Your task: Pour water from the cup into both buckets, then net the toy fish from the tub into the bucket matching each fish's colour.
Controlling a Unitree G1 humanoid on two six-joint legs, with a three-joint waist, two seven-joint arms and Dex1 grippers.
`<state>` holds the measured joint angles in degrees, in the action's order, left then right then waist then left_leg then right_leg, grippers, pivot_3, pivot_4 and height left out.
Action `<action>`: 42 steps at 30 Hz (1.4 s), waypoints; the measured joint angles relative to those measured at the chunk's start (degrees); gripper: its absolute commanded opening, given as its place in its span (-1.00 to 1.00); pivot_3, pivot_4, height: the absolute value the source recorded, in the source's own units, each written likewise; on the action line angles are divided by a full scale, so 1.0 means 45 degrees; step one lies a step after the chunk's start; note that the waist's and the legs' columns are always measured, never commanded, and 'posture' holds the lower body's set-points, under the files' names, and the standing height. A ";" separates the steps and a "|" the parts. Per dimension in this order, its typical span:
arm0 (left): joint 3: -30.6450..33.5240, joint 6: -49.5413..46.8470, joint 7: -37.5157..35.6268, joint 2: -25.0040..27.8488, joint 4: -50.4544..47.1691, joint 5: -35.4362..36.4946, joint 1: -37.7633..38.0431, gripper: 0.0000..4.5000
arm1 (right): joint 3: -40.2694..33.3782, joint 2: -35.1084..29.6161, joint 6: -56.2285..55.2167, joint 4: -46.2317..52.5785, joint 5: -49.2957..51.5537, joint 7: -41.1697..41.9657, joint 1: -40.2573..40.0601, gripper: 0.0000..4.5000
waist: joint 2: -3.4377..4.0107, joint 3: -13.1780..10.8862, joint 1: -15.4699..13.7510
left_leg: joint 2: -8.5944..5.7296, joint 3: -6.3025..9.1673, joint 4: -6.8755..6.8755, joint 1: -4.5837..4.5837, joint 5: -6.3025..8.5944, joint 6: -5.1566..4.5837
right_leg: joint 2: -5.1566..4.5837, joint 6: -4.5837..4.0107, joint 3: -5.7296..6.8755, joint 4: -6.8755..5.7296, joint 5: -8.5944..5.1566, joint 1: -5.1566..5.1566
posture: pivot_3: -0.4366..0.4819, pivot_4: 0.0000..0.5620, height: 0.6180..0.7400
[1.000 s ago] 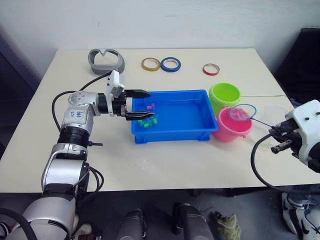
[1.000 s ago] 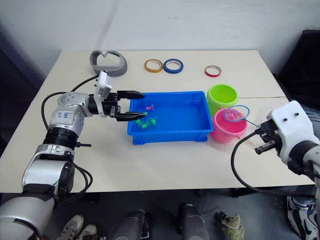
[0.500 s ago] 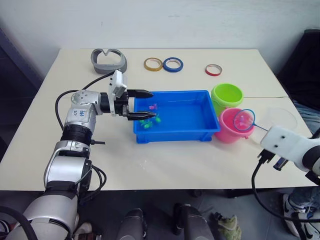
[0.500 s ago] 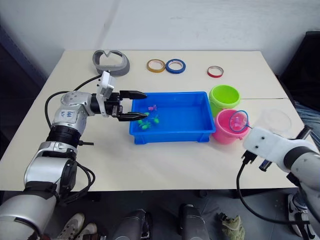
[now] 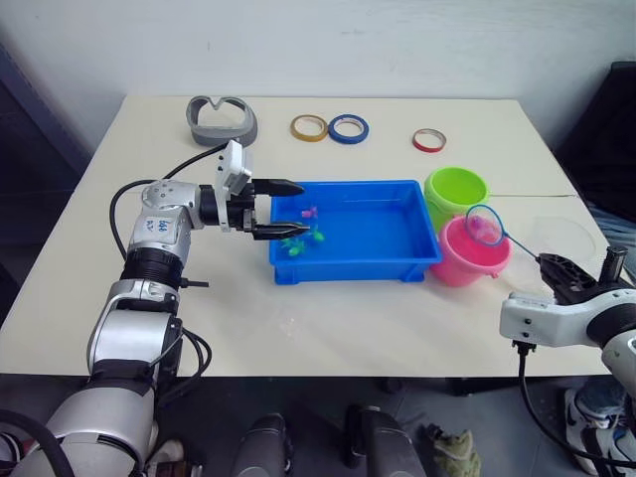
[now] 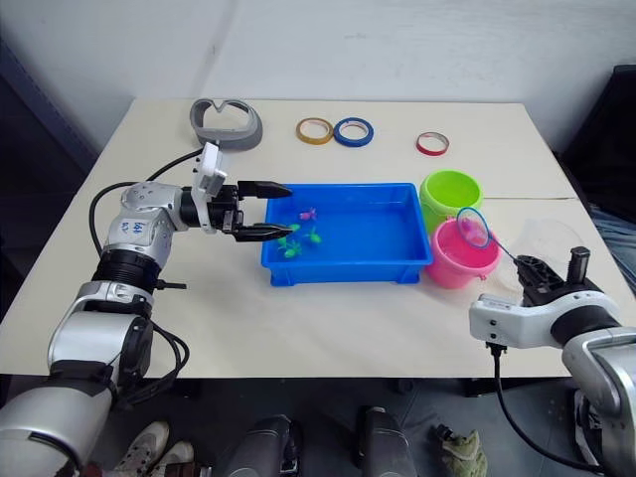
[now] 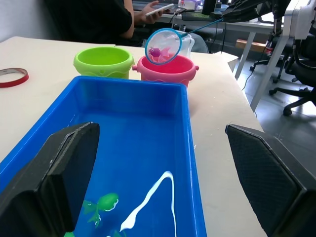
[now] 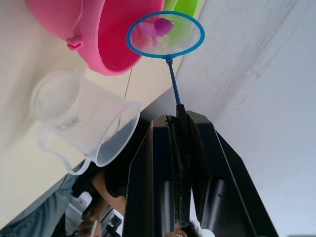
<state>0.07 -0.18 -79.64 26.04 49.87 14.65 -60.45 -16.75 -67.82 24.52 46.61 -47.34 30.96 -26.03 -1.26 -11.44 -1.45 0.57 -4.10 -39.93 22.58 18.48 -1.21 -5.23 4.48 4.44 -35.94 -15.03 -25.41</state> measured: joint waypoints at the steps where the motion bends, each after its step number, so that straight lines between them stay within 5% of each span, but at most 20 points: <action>1: 0.0000 -0.0002 0.0000 0.0000 -0.0001 0.0000 0.0000 0.99 | -0.0051 0.0152 -0.0192 -0.0010 -0.0168 0.0068 0.0003 -1.00 | 0.0000 0.0000 0.0000 | 0.0001 0.0001 0.0000 0.0000 0.0000 0.0000 | 0.0003 0.0000 0.0000 -0.0001 0.0000 0.0001 | -0.05 -0.47 0.56; 27: 0.0003 -0.0004 0.0003 -0.0005 -0.0033 0.0000 0.0001 0.99 | -0.1701 0.2971 -0.4902 -0.0947 -0.2672 0.0862 0.0818 -1.00 | 0.0000 0.0001 0.0018 | -0.0001 -0.0009 -0.0014 -0.0019 -0.0004 0.0006 | 0.0022 0.0003 -0.0013 -0.0020 0.0002 0.0013 | -0.05 -0.47 0.56; 36: 0.0296 0.0046 0.0740 0.1009 0.0174 -0.0181 0.0006 0.99 | -0.1503 0.3874 -0.3073 -0.0612 -0.0135 0.3196 0.5160 -1.00 | 0.0001 0.0000 0.0294 | 0.0016 -0.0008 -0.0015 -0.0049 -0.0007 0.0012 | 0.0032 0.0001 -0.0027 -0.0043 0.0002 0.0024 | -0.05 -0.47 0.56; 42: 0.0563 -0.0019 0.1872 0.2753 0.0514 -0.0652 0.0126 0.99 | 0.1809 0.6204 0.0986 -0.0966 0.1081 0.5445 0.9527 -1.00 | -0.0003 0.0002 0.0365 | 0.0026 0.0000 -0.0012 -0.0054 -0.0017 0.0035 | 0.0028 -0.0030 -0.0019 -0.0136 -0.0016 0.0005 | -0.05 -0.47 0.56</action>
<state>2.61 -0.26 -71.21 38.43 52.18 11.72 -59.88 -8.61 -39.90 28.95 42.26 -42.47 55.46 16.84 -1.28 -11.43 0.19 0.68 -4.10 -39.98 22.34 18.40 -1.05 -5.11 4.34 4.36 -36.56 -15.10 -25.39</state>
